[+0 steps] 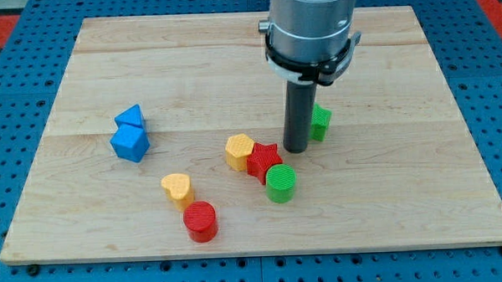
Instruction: Move the green circle diagonal to the bottom of the green star
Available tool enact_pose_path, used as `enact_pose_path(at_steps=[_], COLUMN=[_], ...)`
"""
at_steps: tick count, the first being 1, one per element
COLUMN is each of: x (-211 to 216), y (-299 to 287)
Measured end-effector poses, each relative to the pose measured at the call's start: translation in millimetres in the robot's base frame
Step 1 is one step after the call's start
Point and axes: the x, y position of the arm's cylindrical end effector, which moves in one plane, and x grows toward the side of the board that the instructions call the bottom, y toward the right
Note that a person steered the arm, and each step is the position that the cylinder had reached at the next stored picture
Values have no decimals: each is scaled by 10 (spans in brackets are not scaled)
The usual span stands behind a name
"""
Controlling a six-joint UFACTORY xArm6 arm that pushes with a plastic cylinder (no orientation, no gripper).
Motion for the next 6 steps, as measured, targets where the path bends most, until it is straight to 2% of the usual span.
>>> enact_pose_path(at_steps=[1,2,3,4,5,6], x=[222,751,1139,773,436,311], y=[301,381,-72,-613,-207,66])
